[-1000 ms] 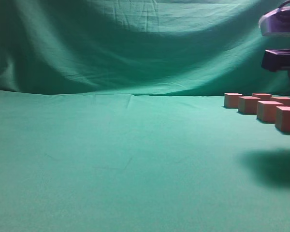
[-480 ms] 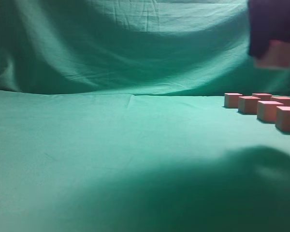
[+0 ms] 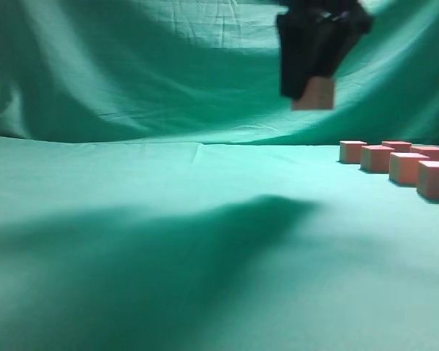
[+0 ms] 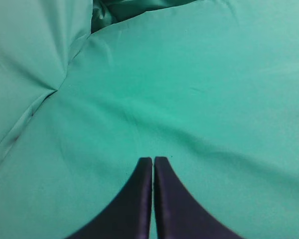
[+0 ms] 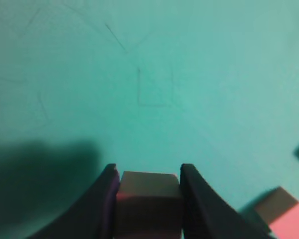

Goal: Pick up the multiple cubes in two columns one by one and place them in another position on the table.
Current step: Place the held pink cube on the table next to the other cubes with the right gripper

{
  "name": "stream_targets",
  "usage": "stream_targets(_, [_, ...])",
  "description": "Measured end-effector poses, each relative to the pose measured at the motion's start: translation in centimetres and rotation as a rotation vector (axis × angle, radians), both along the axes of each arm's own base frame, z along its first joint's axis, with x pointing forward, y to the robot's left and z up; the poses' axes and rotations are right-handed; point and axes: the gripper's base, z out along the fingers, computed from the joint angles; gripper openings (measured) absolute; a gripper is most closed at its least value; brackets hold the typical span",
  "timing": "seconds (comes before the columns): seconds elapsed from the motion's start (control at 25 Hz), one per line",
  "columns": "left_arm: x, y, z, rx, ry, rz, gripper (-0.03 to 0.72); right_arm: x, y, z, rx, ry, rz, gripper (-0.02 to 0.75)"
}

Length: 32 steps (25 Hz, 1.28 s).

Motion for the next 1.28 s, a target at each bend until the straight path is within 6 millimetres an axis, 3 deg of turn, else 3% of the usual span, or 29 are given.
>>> stream_targets(0.24, [0.0, 0.0, 0.0, 0.0, 0.0, 0.0, 0.0, 2.4, 3.8, -3.3, -0.043, 0.007, 0.066, 0.26])
stream_targets(0.48, [0.0, 0.0, 0.0, 0.0, 0.0, 0.0, 0.0, 3.9, 3.9, -6.2, -0.128, 0.015, 0.044, 0.26])
stream_targets(1.24, [0.0, 0.0, 0.0, 0.0, 0.0, 0.0, 0.0, 4.6, 4.4, -7.4, -0.108, 0.001, 0.007, 0.26])
stream_targets(1.28, [0.0, 0.0, 0.0, 0.0, 0.0, 0.0, 0.0, 4.6, 4.4, -7.6, -0.103, 0.008, 0.003, 0.33])
